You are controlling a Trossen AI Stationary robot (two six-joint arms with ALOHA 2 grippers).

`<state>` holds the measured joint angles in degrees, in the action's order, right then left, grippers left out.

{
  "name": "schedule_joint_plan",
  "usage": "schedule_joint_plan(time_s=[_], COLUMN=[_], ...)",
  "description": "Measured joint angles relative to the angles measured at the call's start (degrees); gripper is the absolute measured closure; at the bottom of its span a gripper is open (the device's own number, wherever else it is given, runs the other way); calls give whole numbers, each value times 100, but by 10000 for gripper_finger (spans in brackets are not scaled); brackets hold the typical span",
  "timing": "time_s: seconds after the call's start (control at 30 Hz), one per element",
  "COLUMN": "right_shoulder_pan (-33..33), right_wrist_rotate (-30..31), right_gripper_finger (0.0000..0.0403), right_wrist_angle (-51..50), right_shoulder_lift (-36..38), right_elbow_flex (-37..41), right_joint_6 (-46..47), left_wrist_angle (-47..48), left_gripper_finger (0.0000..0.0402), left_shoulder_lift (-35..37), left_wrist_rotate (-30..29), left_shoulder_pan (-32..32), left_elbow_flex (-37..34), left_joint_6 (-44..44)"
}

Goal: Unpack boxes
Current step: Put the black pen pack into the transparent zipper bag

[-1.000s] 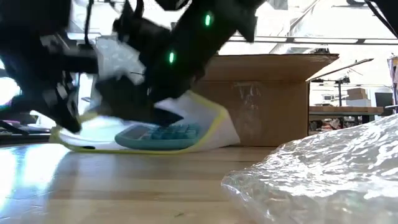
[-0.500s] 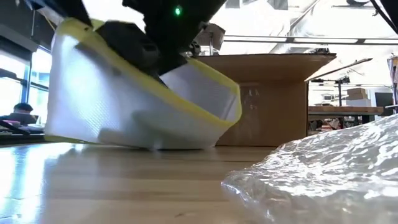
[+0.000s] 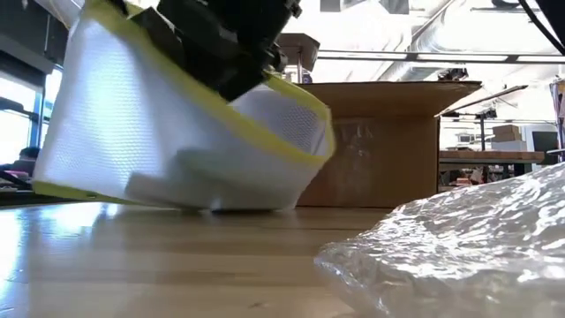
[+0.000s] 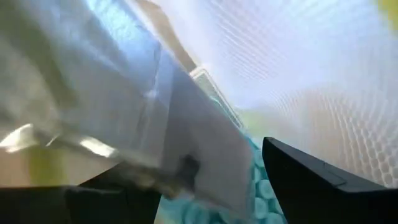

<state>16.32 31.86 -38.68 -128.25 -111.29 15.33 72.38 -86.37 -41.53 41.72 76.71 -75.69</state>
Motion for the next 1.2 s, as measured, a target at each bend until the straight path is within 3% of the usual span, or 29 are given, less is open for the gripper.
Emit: schedule_joint_plan(time_s=[0.3,0.4,0.5,0.67,0.9,1.03,1.2], right_shoulder_pan=[752,893,832,478,809,1209,1874], right_wrist_rotate=[844,588,567,1410,1568,2074,1748], right_gripper_finger=[158,159,160,165,170,170,170], right_wrist_angle=[-968,-332,535,1404,777,-261,-1735], right_shoulder_lift=[96,117,-30,-223,-34,37,0], right_elbow_flex=[-44,-44,-50,-48,-39,-41,148], right_joint_6=[997,1169,754,546,497,705,1572], left_wrist_angle=[95,-100,-365,-701,-656,-667,-945], left_gripper_finger=[402,402,402,401,401,401,401], left_shoulder_lift=[-22,-24,-42,-110,-266,-349,-491], left_wrist_rotate=[96,0,-69,-154,-107,-18,167], left_shoulder_pan=[379,414,414,412,452,450,571], left_elbow_flex=[-15,-15,-15,-15,-15,-15,-15], left_joint_6=[-710,-674,-568,-276,-513,-695,-912])
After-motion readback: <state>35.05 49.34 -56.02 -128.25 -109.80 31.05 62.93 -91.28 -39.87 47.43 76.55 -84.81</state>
